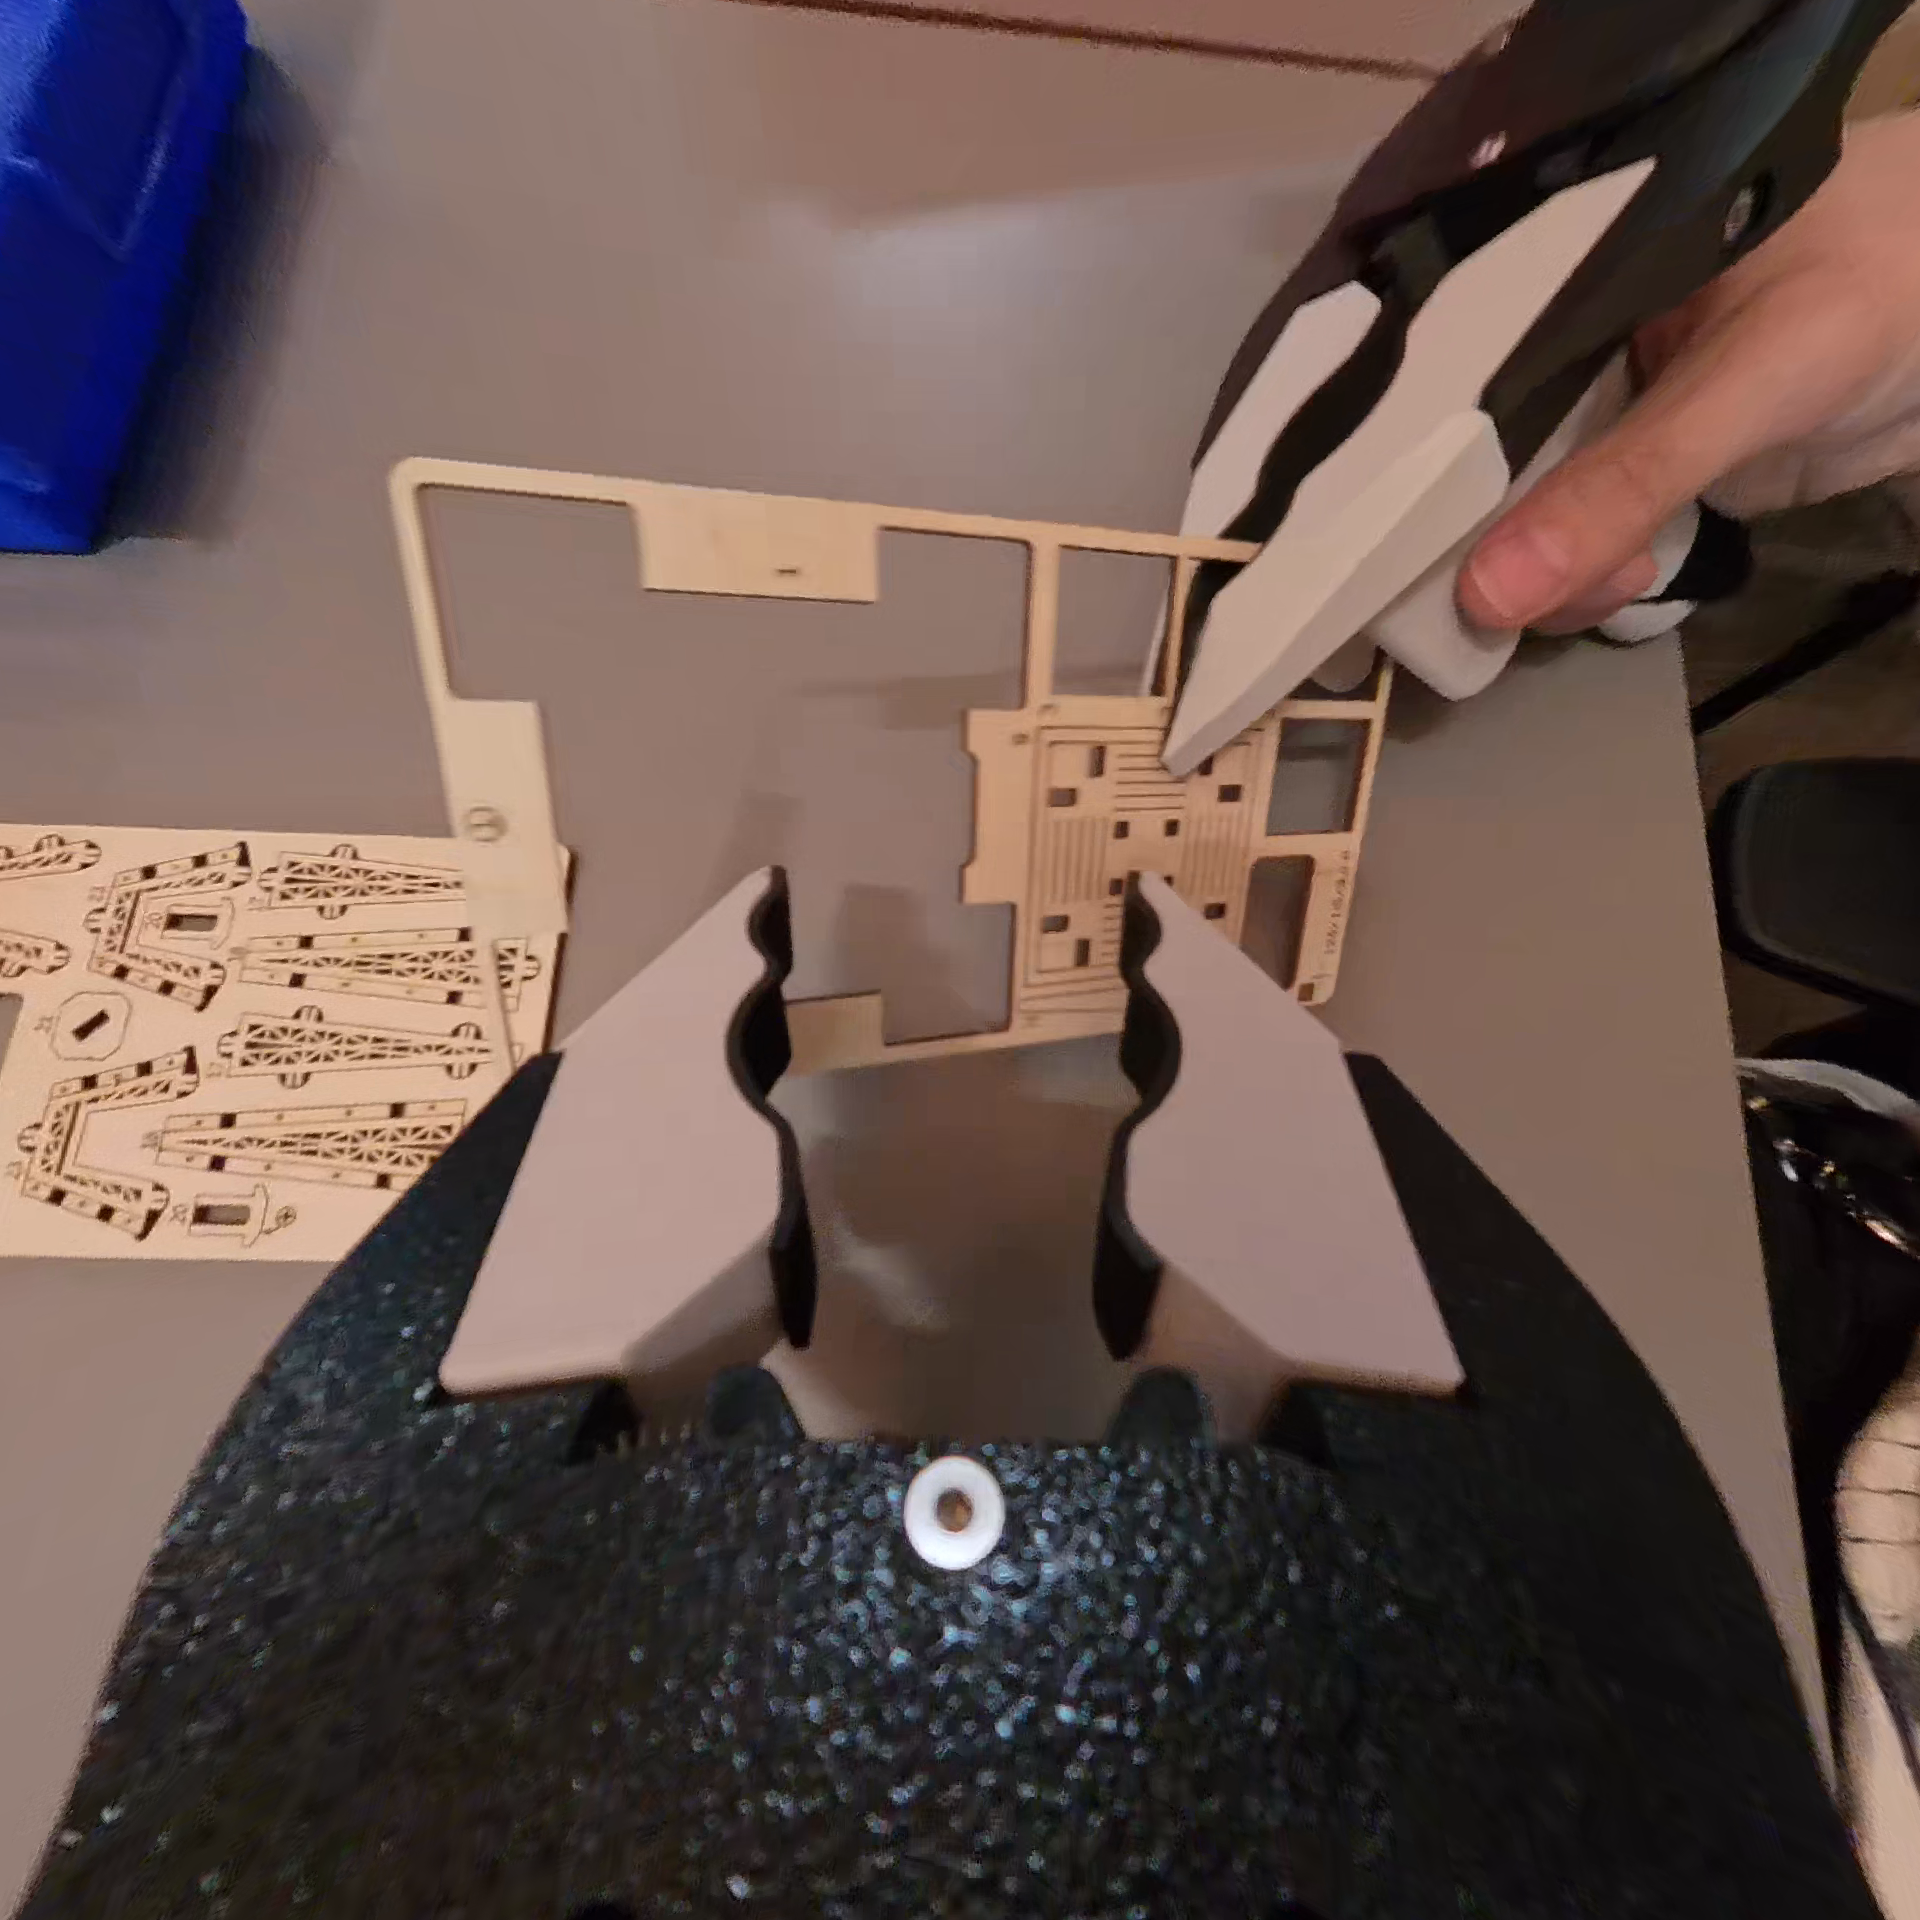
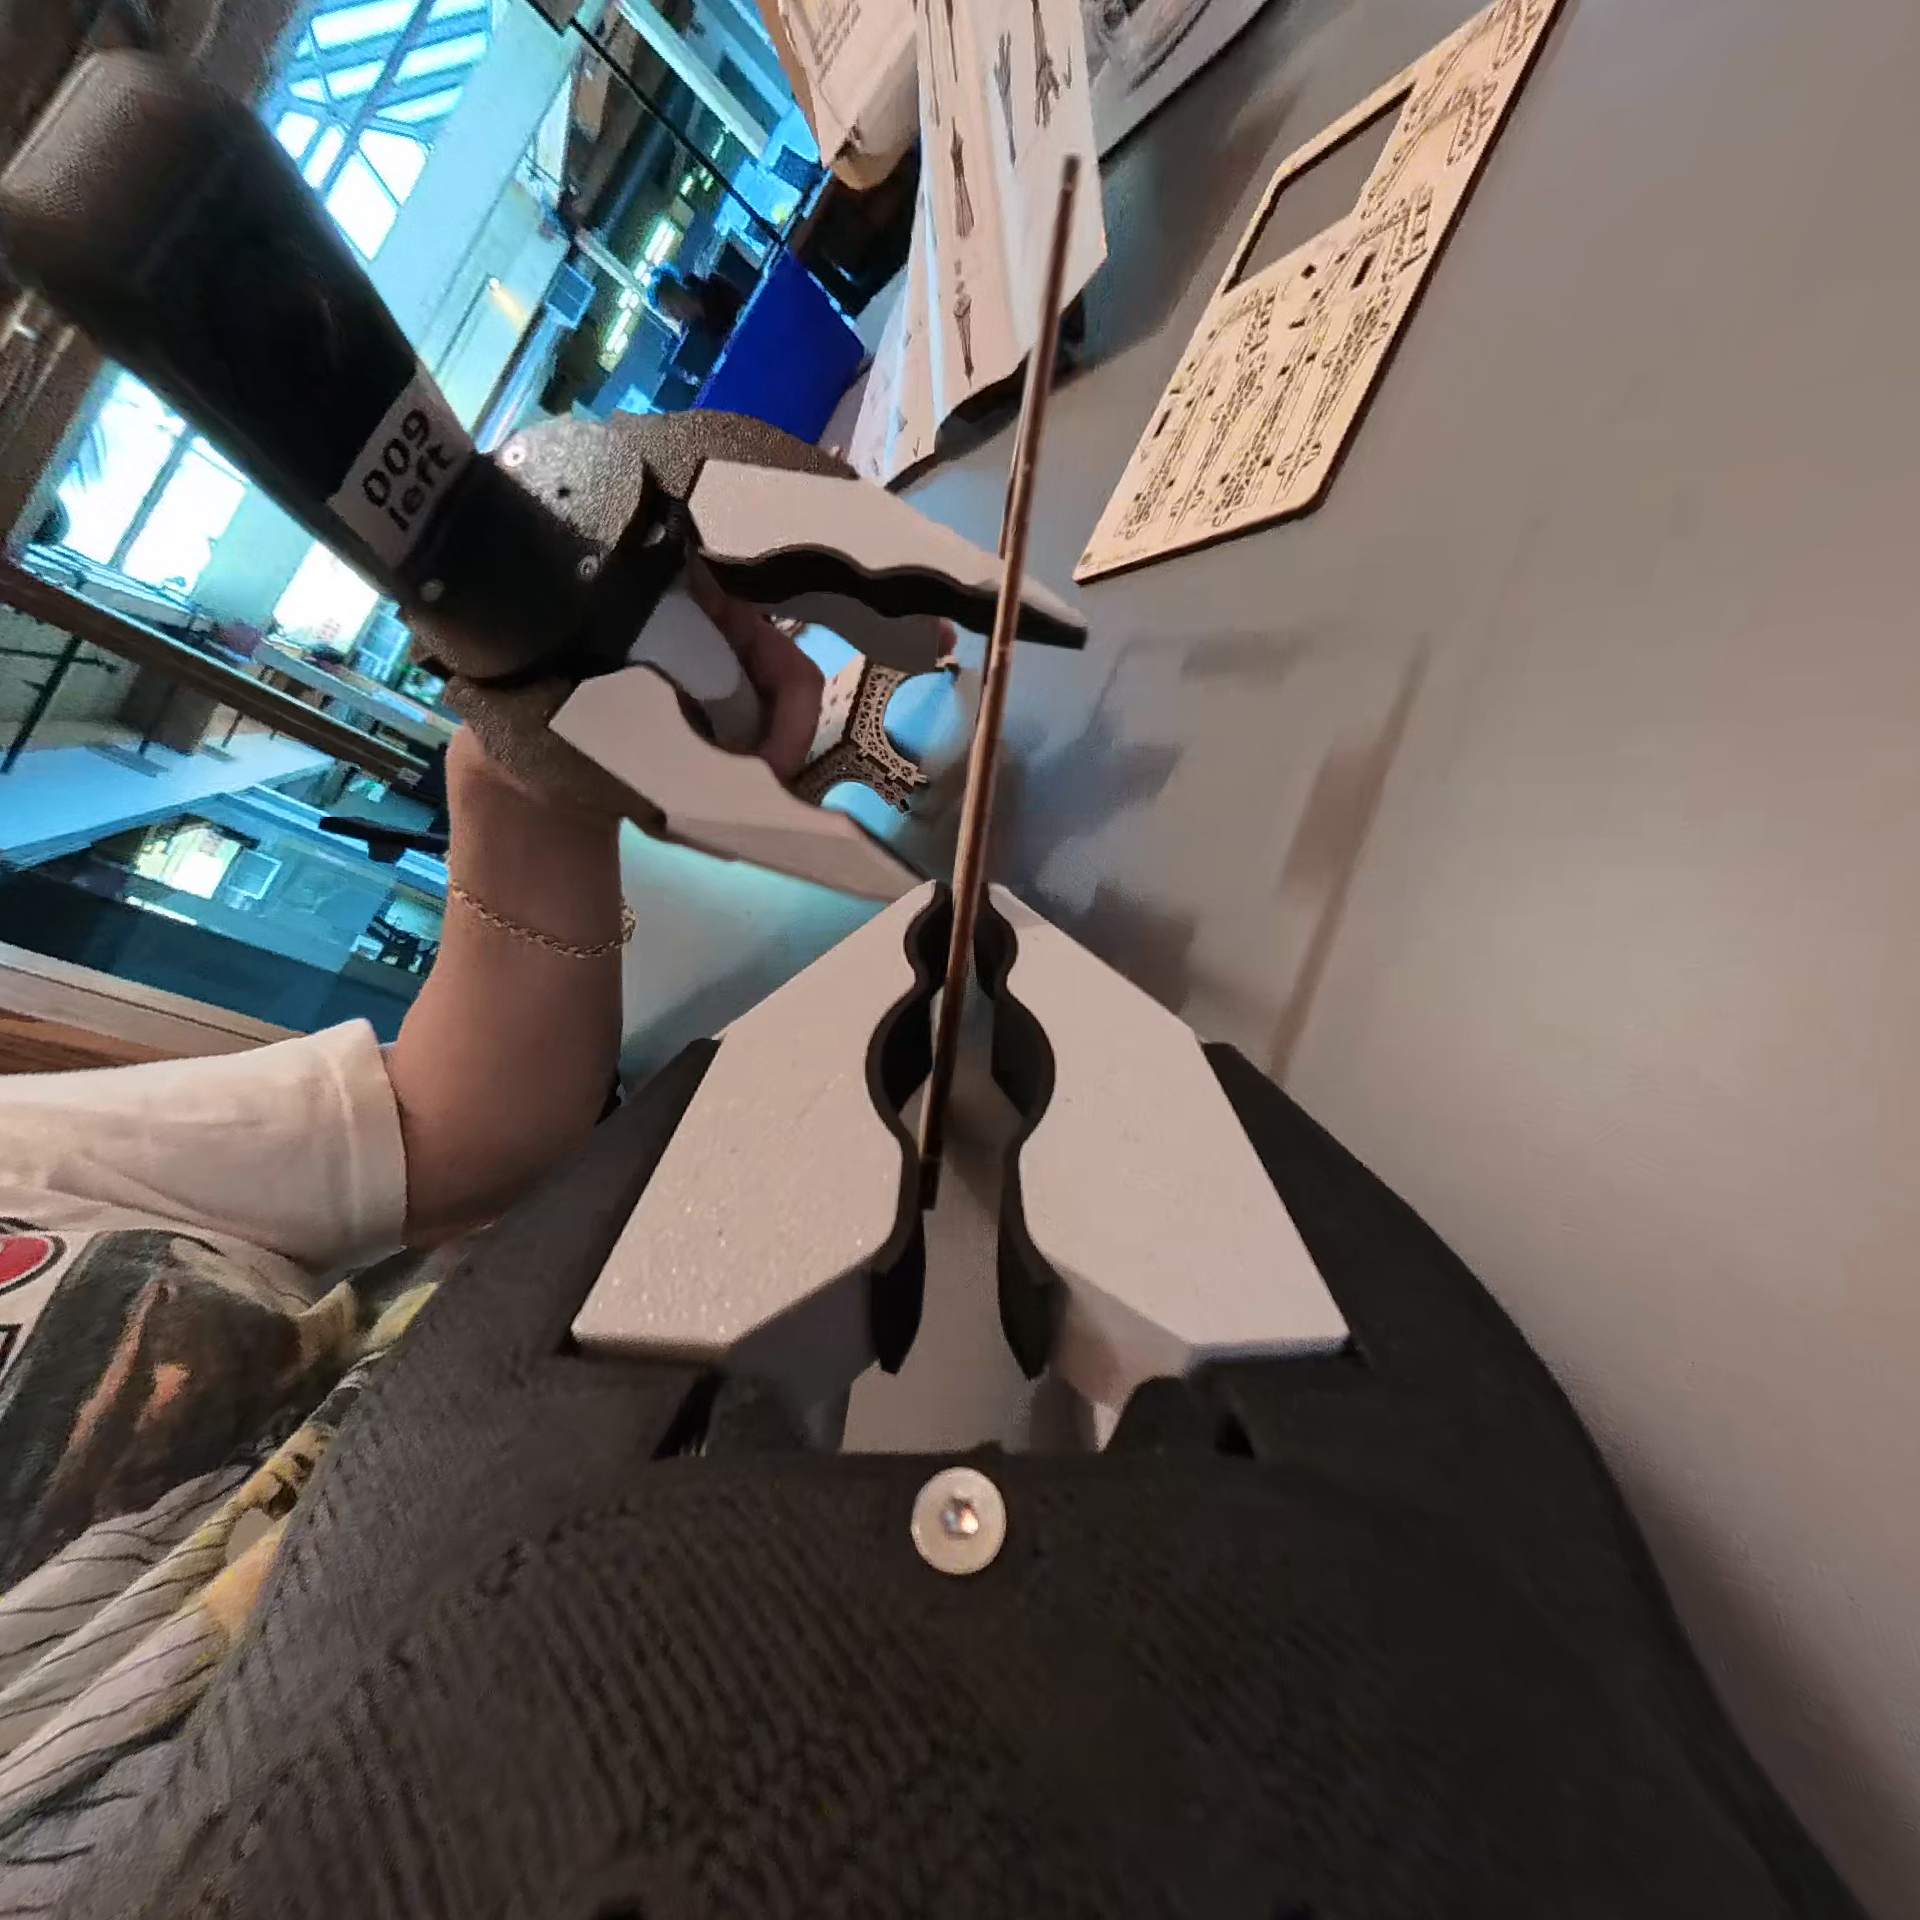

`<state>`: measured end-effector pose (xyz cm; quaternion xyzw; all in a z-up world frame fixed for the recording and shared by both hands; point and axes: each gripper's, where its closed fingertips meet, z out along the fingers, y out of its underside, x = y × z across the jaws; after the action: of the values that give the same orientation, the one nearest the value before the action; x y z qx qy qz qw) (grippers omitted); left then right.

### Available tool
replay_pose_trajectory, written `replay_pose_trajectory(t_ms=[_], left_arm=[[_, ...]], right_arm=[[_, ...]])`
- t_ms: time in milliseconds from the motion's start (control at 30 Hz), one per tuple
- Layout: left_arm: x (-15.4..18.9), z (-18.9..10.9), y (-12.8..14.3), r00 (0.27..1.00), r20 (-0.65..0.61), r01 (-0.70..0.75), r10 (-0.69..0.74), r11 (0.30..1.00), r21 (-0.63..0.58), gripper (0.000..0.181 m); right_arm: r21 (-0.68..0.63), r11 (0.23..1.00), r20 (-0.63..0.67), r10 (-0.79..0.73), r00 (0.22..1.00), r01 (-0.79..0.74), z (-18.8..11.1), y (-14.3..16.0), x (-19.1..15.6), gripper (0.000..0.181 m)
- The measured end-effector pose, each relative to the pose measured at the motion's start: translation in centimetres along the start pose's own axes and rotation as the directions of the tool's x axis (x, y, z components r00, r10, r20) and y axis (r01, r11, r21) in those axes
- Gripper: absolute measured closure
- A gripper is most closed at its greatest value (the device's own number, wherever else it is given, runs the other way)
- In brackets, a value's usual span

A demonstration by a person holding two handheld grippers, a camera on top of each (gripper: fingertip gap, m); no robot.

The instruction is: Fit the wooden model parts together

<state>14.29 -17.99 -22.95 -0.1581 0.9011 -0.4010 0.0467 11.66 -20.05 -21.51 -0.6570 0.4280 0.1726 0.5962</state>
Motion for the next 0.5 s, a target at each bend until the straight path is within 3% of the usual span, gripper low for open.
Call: replay_pose_trajectory(t_ms=[100,167,267,400,500], left_arm=[[2.0,-0.5,-0.2,0.980,-0.194,0.048,-0.043,0.999,0.021,0.144],[2.3,-0.6,-0.1,0.969,-0.238,0.067,-0.063,0.998,0.008,0.161],[1.2,-1.2,-1.1,0.961,-0.233,0.174,-0.152,0.981,0.080,0.169],[-1.0,-2.6,-2.2,0.891,-0.290,0.412,-0.349,0.889,0.197,0.171],[-2.0,-3.1,-2.3,0.850,-0.306,0.502,-0.429,0.836,0.222,0.171]], right_arm=[[-0.012,0.999,0.047,-0.035,0.998,0.036,0.0,0.2,-0.9,0.180],[-0.021,0.999,0.043,-0.048,0.998,0.049,0.0,0.2,-0.9,0.180],[0.037,0.999,0.018,0.005,1.000,-0.005,-0.3,-0.6,0.0,0.164],[0.146,0.989,0.009,-0.021,1.000,0.020,-1.2,-2.3,0.0,0.179],[0.178,0.984,-0.017,-0.023,1.000,0.025,-0.9,-3.0,0.3,0.169]])
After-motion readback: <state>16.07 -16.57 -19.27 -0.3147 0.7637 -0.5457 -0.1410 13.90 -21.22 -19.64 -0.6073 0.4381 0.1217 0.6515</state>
